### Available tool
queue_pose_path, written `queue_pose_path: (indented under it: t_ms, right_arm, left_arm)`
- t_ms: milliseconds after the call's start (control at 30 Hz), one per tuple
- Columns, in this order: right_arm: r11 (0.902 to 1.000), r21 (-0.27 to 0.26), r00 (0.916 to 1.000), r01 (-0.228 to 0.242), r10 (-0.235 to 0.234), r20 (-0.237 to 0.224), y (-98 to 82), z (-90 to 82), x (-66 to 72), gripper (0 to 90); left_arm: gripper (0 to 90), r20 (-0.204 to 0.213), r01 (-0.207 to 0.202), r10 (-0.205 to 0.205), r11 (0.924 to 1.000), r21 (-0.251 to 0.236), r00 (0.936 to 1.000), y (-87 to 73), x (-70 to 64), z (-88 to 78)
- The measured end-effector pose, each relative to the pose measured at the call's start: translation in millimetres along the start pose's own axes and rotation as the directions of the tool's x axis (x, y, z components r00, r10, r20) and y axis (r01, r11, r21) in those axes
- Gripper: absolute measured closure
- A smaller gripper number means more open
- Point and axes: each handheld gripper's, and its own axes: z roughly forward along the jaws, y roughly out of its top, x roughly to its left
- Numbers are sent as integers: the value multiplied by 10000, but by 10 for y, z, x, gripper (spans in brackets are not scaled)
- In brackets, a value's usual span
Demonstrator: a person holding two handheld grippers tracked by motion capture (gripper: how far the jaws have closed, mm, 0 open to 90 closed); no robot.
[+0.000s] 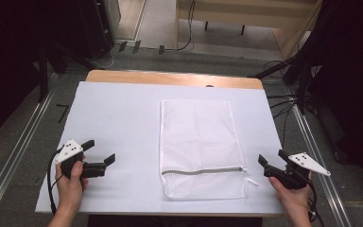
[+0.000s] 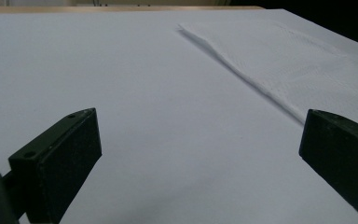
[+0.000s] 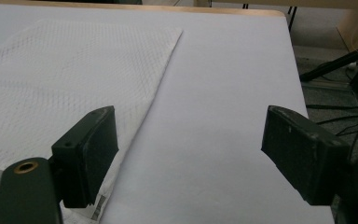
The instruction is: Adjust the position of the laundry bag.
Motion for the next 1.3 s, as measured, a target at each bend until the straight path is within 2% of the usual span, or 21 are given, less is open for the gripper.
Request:
queue_pose_path:
  t_ms: [67,233,433,633,767,833,900,967,1033,1067,1167,1233,1300]
  right_arm:
    - [9998,121,9999,130,-131,83,-13,6,17,182]
    - [10000,-9,10000,20,-20,48,-32,-29,19,217]
    - [9997,-226,10000,-26,27,50,-19,-31,30,241]
    - [9995,-284,9998,-169,172,74,-5,18,12,260]
    - [9993,-321,9998,-204,206,48,6,39,28,266]
    - [9993,-342,9999,-114,115,39,9,43,43,268]
    - [9993,-361,10000,-68,70,51,8,38,62,267]
    - [9992,-407,10000,-30,32,44,6,33,76,267]
    - [9987,-507,10000,17,-13,73,8,39,74,269]
    - [9987,-517,10000,-40,44,73,9,43,73,270]
    - [9987,-517,9999,-36,42,106,0,61,63,272]
    - [9988,-479,9999,-65,70,102,-10,66,64,272]
    - [9989,-467,9999,-18,25,133,-17,67,62,274]
  left_arm:
    - [0,149,100,-99,9999,-63,9998,11,-29,4]
    - [0,333,-208,208,9998,24,9992,23,-131,42]
    - [0,693,78,-58,9995,-293,9976,102,-295,131]
    - [4,1029,-115,101,9998,138,9946,178,-527,413]
    - [68,1044,62,-111,9989,465,9945,226,-710,635]
    - [74,899,116,-189,9966,812,9958,255,-776,765]
    - [147,408,599,-651,9912,1176,9970,273,-820,887]
    - [171,329,816,-871,9865,1417,9957,264,-845,983]
    - [240,171,966,-1014,9782,1837,9947,244,-884,1084]
    - [261,30,937,-964,9747,2030,9953,235,-909,1128]
    - [362,-181,792,-771,9722,2201,9969,229,-971,1211]
    - [427,66,877,-918,9679,2357,9958,231,-987,1260]
    - [485,-36,1034,-1055,9658,2377,9944,232,-992,1299]
